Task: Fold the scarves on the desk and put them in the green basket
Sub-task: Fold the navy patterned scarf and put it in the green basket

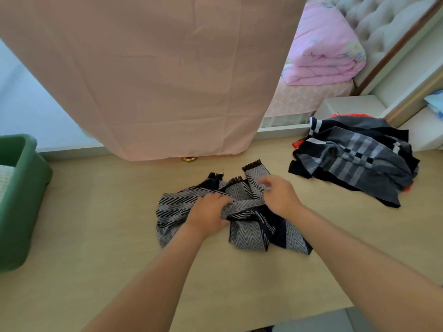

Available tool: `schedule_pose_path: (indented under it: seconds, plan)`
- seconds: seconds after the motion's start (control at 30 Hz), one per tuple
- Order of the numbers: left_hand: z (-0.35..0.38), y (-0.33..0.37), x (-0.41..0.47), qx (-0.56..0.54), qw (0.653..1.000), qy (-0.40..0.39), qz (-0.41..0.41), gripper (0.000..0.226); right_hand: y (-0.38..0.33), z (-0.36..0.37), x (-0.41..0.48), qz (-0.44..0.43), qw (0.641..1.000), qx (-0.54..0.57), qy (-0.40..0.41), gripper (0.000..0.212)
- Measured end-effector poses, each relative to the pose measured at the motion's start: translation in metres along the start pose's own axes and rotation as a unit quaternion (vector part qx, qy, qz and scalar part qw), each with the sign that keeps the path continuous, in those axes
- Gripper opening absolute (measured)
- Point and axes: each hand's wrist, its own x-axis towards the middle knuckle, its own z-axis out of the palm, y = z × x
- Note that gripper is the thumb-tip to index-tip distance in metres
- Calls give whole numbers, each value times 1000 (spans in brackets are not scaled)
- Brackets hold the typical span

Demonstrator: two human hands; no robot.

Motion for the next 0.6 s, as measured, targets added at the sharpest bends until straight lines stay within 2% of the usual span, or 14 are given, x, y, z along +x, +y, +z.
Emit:
schedule_pose_path:
  seconds: [0.1, 0.13, 0.2, 0.33, 0.4, 0.47, 0.6]
  plan:
    - [11, 1, 3, 34, 999, 16, -25, 30, 11, 13, -17, -3, 991, -62, -115, 47]
    - [12, -1, 2, 8, 999, 31, -40, 32, 14, 15, -21, -13, 984, -118, -133, 52]
    - [10, -8, -1, -64, 995, 66, -46, 42, 18, 15, -25, -19, 972, -202, -117, 54]
    - [-14, -24, -17, -123, 986, 106, -27, 48, 10, 8, -29, -18, 982, -178, -66, 4]
    - [-32, -30, -26, -92, 992, 65, -49, 46, 1, 6, -34, -16, 988, -137, -63, 15]
    - [-48, -34, -35, -3, 997, -31, -71, 34, -11, 6, -39, -33, 990, -109, -87, 12]
    - [-59, -40, -53, 132, 965, -181, -139, 20, -41, 12, -59, -49, 965, -74, -247, 21]
